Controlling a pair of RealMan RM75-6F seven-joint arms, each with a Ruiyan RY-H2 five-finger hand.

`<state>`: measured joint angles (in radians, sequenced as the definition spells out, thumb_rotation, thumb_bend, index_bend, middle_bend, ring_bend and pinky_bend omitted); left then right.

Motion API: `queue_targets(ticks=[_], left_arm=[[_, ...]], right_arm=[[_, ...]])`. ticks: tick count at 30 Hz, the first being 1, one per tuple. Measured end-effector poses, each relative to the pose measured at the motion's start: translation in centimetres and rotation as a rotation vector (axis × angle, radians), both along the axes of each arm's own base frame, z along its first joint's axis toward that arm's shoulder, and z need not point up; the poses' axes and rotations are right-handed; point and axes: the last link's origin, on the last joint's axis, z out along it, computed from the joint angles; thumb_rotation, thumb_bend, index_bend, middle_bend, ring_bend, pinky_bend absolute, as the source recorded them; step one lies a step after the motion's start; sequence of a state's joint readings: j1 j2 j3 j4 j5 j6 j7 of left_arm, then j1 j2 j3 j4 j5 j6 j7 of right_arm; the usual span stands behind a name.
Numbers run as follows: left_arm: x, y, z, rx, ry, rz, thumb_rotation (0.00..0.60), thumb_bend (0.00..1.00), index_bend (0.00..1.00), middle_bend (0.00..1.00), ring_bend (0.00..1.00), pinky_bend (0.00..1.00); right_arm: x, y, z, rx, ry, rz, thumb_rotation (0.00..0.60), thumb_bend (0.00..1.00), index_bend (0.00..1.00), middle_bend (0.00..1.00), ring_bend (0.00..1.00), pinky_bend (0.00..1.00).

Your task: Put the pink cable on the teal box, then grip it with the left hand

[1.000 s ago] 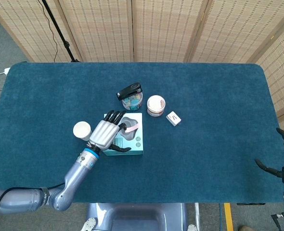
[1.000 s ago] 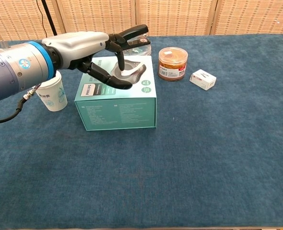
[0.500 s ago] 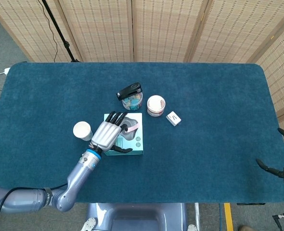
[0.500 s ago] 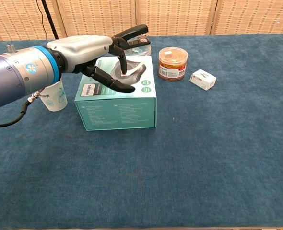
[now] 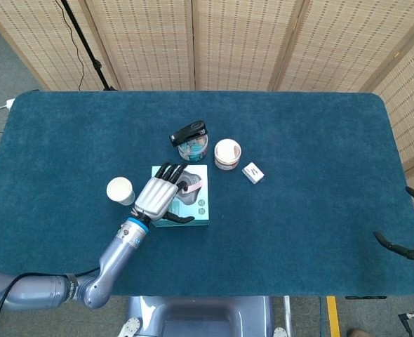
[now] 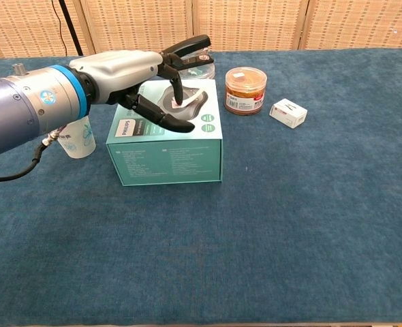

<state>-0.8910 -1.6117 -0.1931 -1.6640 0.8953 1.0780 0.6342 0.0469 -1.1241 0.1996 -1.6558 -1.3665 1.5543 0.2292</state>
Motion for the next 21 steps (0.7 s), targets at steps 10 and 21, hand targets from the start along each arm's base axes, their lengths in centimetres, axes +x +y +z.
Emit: queue_targets(ticks=[10, 21], left_arm=[[0.24, 0.15, 0.01, 0.012, 0.014, 0.002, 0.236, 0.00, 0.38, 0.00, 0.00, 0.00], [0.01, 0.85, 0.24, 0.015, 0.015, 0.026, 0.236, 0.00, 0.38, 0.00, 0.00, 0.00]], right_arm=[[-0.07, 0.00, 0.06, 0.000, 0.001, -0.005, 0.600, 0.00, 0.14, 0.00, 0.00, 0.00], [-0.13, -0.03, 0.17, -0.006, 0.001, -0.010, 0.600, 0.00, 0.14, 0.00, 0.00, 0.00]])
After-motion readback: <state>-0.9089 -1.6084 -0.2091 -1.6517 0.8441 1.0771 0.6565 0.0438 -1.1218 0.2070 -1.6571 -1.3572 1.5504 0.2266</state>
